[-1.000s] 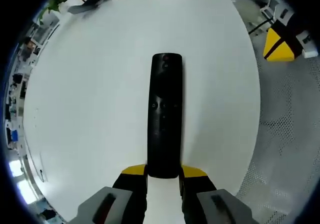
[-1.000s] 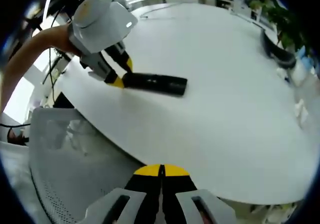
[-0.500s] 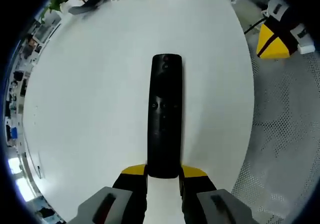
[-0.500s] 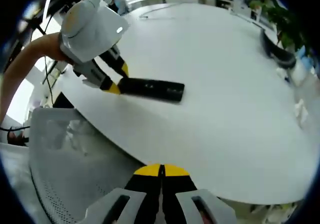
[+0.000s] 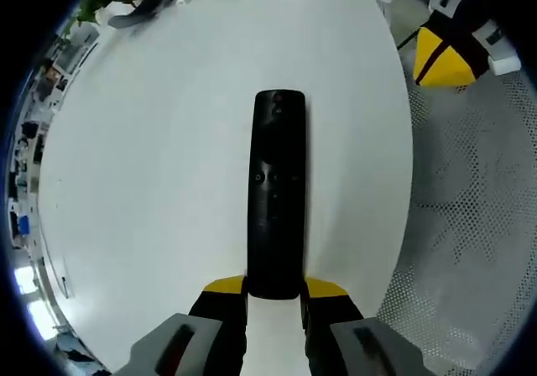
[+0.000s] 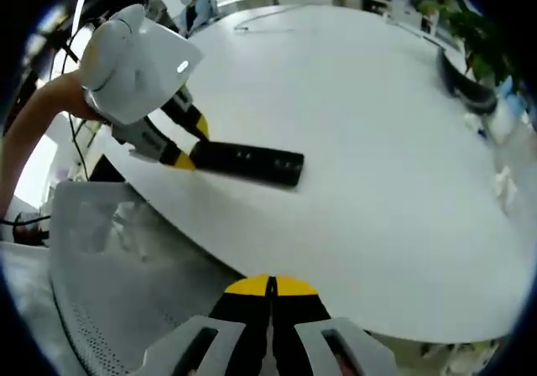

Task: Press the specified remote control buttons in sequence, fully releasing each button before pressing the next.

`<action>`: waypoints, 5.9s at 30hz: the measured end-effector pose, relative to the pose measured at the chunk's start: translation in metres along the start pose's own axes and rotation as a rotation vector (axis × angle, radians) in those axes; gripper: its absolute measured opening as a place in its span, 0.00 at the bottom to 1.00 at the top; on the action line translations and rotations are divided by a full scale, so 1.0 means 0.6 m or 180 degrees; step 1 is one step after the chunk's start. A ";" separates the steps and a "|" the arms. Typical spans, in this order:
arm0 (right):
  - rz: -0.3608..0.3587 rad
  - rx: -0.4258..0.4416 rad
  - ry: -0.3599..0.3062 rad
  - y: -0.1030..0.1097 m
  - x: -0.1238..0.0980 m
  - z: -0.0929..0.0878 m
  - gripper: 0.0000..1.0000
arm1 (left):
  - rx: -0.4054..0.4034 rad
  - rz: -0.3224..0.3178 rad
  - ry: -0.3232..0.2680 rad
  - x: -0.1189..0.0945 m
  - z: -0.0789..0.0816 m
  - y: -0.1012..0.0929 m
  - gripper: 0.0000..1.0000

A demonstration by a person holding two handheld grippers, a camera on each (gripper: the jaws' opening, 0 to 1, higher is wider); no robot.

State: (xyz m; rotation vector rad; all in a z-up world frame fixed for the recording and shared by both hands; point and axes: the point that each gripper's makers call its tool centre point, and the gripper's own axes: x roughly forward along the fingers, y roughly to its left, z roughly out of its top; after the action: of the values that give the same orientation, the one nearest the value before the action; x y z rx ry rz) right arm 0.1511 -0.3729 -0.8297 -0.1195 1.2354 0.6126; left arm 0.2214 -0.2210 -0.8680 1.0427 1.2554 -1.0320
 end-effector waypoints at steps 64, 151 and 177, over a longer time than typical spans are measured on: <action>0.0015 -0.0033 0.0056 0.002 0.002 -0.004 0.00 | -0.0445 0.0044 -0.1442 -0.010 -0.014 -0.036 0.24; 0.0699 0.0778 -0.0674 -0.006 0.004 0.184 0.00 | -0.0806 0.0181 -0.2118 -0.017 0.013 -0.115 0.24; 0.0852 0.1056 -0.0353 -0.021 0.053 0.102 0.00 | -0.0782 0.0188 -0.2181 -0.016 0.014 -0.115 0.24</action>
State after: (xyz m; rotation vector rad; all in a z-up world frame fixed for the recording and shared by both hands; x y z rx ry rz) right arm 0.2151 -0.3470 -0.8408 0.3581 1.2377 0.6264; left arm 0.1552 -0.2439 -0.8604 0.4643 0.7546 -1.0357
